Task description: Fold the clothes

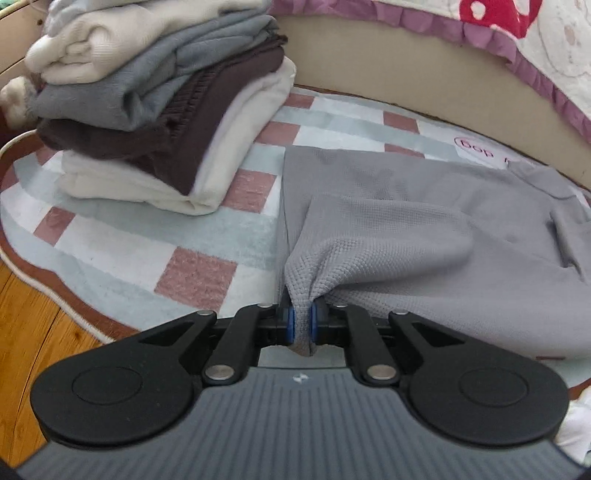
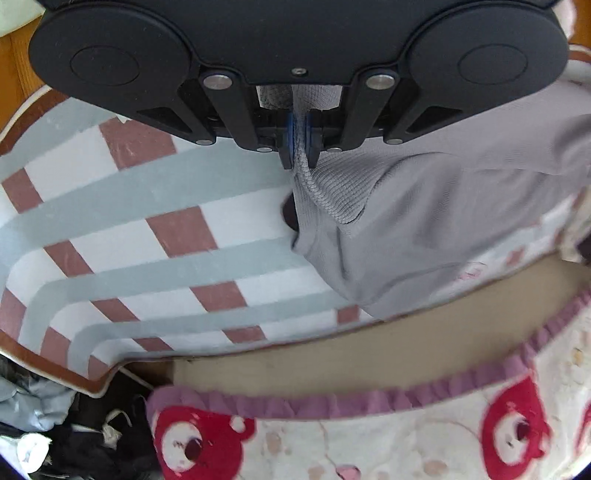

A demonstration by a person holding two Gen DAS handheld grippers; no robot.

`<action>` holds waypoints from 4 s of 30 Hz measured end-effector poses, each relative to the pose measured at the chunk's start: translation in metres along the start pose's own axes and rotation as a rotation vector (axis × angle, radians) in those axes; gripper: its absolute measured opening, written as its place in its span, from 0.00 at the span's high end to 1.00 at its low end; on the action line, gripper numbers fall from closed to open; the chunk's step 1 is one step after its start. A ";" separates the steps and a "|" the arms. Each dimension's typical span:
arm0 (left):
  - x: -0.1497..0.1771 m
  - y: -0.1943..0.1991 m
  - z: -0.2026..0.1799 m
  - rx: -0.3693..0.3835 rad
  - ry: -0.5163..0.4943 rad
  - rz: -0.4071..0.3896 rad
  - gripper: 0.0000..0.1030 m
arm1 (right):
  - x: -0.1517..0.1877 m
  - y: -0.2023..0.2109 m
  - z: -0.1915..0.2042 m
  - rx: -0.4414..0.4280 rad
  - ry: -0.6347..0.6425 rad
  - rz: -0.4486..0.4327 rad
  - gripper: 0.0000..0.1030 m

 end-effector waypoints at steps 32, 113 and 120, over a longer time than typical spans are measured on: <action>-0.149 -0.021 -0.208 0.374 -0.324 0.070 0.39 | -0.249 -0.119 0.113 -0.352 0.283 0.545 0.44; -0.142 -0.156 -0.347 0.427 -0.270 0.095 0.34 | -0.114 -0.176 -0.020 -0.414 0.280 0.119 0.61; -0.124 -0.119 -0.223 0.186 -0.315 0.036 0.33 | -0.119 -0.163 0.001 -0.045 0.515 0.014 0.96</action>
Point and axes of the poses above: each gripper's, at about its wrist camera, not at the fingertips, and y roughly against the way its jaws point, z to its left, x to its underside, the point moved 6 cm from there along -y, roughly the way its jaws point, and after that the axes turned 10 degrees about z, right-handed, at the moved point
